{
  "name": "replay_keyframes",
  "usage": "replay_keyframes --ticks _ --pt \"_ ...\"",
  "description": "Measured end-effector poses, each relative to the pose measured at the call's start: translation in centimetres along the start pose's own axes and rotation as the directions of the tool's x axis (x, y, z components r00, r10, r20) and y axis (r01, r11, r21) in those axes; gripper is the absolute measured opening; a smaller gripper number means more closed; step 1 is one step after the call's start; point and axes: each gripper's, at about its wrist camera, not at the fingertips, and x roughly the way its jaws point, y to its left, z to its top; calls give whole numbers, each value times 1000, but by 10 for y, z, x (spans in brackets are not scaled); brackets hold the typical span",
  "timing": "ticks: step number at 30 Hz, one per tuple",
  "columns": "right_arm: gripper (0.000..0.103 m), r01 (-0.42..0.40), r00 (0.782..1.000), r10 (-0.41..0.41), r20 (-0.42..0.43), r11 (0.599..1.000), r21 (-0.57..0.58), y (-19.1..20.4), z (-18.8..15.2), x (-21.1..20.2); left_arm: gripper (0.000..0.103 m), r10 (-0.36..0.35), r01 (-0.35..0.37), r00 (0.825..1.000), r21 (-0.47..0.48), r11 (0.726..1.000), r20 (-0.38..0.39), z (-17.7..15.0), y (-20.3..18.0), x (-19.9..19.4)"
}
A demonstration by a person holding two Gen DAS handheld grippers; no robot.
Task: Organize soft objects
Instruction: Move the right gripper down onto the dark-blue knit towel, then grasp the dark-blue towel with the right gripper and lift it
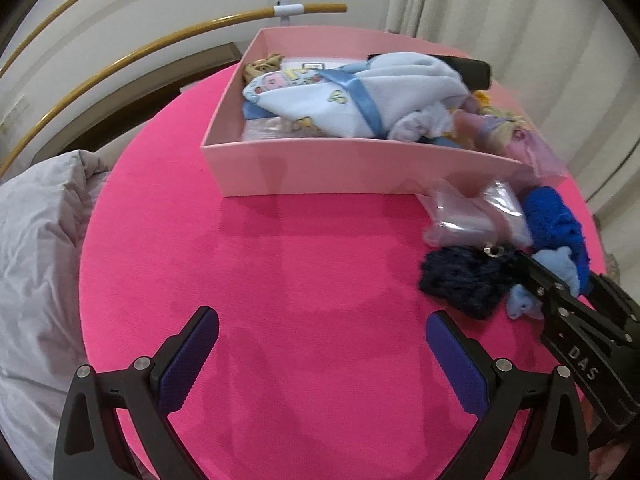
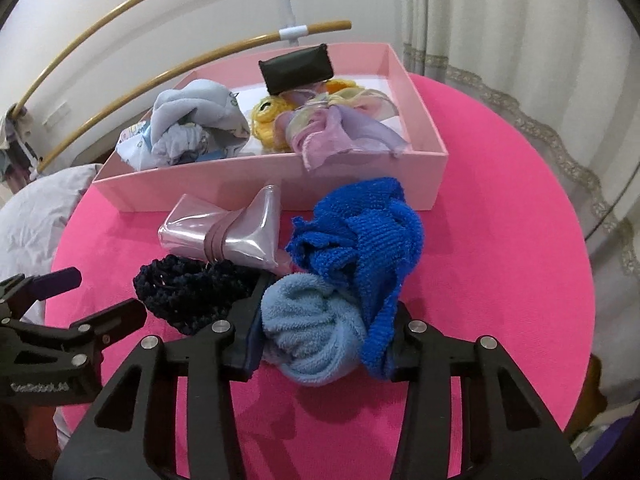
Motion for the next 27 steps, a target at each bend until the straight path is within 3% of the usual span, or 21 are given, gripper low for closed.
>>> replay_keyframes --ticks 8,10,14,18,22,27 --pt "41 50 999 -51 5 998 23 -20 -6 -13 103 -23 23 1000 0 1000 0 -3 -11 -11" --pt "45 66 998 -66 -9 998 3 -22 -8 -11 103 -37 37 999 -2 999 -7 -3 -15 -11" --pt "46 30 1000 -30 -7 998 57 -32 -10 -13 103 -55 55 998 3 998 -20 -2 -24 -9" --pt "70 70 998 -69 -14 995 72 -38 -10 -14 103 -67 67 998 20 998 -23 -3 -31 -10" --pt "82 66 997 -63 -32 994 87 -44 -13 -16 103 -70 71 997 30 997 -32 -2 -37 -9" --pt "84 26 999 -22 -36 993 117 -54 -17 -31 103 -64 65 998 47 997 -21 -4 -43 -14"
